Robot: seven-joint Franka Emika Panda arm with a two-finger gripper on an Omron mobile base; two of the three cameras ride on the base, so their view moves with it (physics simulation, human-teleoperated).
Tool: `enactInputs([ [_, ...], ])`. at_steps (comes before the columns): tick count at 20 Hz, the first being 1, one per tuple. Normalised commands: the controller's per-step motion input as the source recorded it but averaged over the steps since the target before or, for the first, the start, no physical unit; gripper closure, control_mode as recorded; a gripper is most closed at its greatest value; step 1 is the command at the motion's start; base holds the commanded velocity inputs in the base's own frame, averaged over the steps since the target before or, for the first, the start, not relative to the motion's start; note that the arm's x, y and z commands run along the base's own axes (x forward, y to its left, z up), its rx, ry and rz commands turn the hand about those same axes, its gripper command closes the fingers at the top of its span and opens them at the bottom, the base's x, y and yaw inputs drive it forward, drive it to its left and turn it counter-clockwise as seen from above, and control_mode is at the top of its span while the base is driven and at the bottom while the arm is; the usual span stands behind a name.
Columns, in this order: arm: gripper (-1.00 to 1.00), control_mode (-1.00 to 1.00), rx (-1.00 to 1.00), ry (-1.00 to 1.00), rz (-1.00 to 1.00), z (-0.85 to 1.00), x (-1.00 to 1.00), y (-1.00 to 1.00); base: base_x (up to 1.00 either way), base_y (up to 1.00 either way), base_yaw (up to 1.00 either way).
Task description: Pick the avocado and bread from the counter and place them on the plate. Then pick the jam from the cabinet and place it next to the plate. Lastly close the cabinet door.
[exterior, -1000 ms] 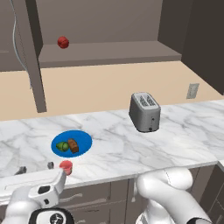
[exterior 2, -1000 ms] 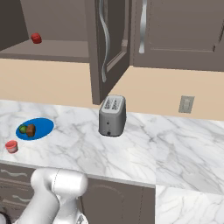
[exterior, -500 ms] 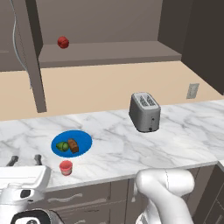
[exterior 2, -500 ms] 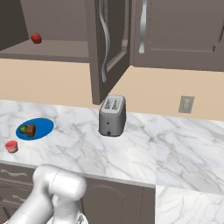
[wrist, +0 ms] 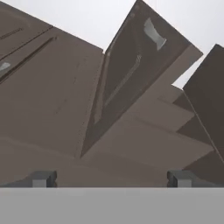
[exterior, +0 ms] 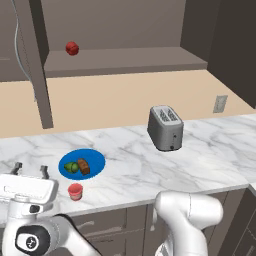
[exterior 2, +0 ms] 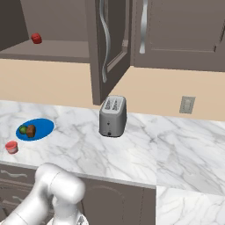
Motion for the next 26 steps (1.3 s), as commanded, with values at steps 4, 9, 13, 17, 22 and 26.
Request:
enactInputs([
  [4,-1.0,-1.0,0.17,-0.26,0.03,0.03,0.5,0.03,0.0,0.0,0.0],
  [9,-1.0,-1.0,0.16,-0.29,0.01,0.29,0.42,0.01,0.0,0.0,0.0],
  [13,-1.0,-1.0,0.13,-0.31,0.0,0.37,0.31,0.11,0.0,0.0,0.0],
  [17,-1.0,-1.0,0.09,-0.27,0.0,0.18,0.36,0.2,0.0,0.0,0.0],
  [22,-1.0,-1.0,0.11,-0.21,0.01,0.01,0.5,0.21,0.0,0.0,0.0],
  [26,-1.0,-1.0,0.14,-0.23,0.03,0.08,0.54,0.15,0.0,0.0,0.0],
])
